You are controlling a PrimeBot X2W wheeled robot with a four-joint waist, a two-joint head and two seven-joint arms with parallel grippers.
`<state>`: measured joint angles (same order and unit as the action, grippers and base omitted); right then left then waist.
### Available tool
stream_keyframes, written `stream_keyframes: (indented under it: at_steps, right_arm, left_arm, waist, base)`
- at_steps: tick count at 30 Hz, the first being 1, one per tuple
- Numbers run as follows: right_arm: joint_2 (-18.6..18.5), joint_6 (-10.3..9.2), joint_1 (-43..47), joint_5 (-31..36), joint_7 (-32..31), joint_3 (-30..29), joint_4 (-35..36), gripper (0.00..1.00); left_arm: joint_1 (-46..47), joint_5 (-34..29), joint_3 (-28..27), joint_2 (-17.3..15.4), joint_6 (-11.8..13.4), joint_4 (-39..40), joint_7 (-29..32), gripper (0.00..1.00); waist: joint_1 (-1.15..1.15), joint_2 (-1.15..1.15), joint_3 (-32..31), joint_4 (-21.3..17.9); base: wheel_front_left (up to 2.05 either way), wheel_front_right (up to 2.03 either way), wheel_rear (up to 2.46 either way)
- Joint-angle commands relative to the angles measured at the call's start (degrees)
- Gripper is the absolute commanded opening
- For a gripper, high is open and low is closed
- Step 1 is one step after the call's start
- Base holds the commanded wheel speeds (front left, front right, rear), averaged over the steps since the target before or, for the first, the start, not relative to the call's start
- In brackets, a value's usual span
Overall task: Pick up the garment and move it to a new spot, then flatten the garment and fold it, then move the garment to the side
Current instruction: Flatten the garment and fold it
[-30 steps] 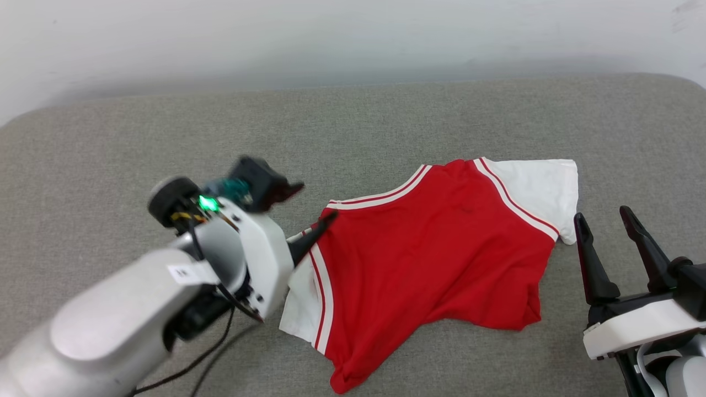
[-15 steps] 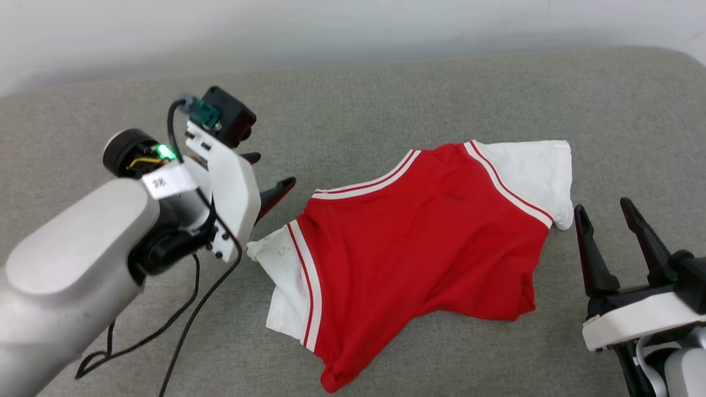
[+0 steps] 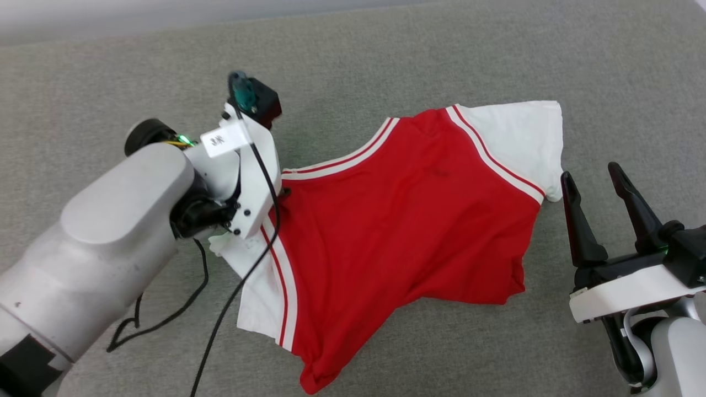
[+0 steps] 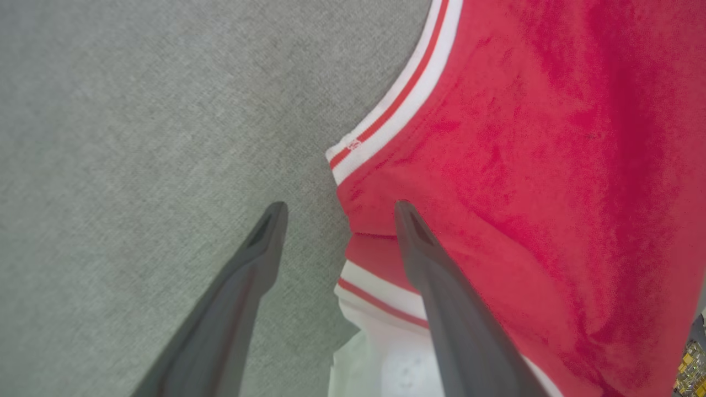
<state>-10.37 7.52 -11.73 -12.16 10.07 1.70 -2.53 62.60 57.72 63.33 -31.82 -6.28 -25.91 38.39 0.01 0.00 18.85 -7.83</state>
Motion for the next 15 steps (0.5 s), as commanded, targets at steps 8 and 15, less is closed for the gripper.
stream_keyframes:
  at_steps: [8, 15]
  right_arm:
    - [0.57, -0.06, -1.57, 0.14, 1.31, -0.1, -1.52, 1.0]
    - [0.78, -0.06, -1.11, 0.5, 1.78, -1.04, -2.19, 1.0]
  left_arm:
    - [-2.16, 0.26, 5.57, 1.98, -1.17, -4.89, 1.52, 0.4]
    - [2.26, -1.97, 6.55, -0.47, -1.12, -0.21, -5.28, 0.0]
  waist:
    - [-0.01, 0.0, 1.69, -1.37]
    - [-0.01, 0.0, 1.01, -0.28]
  base:
    - [0.0, 0.0, 0.0]
    - [0.0, 0.0, 0.0]
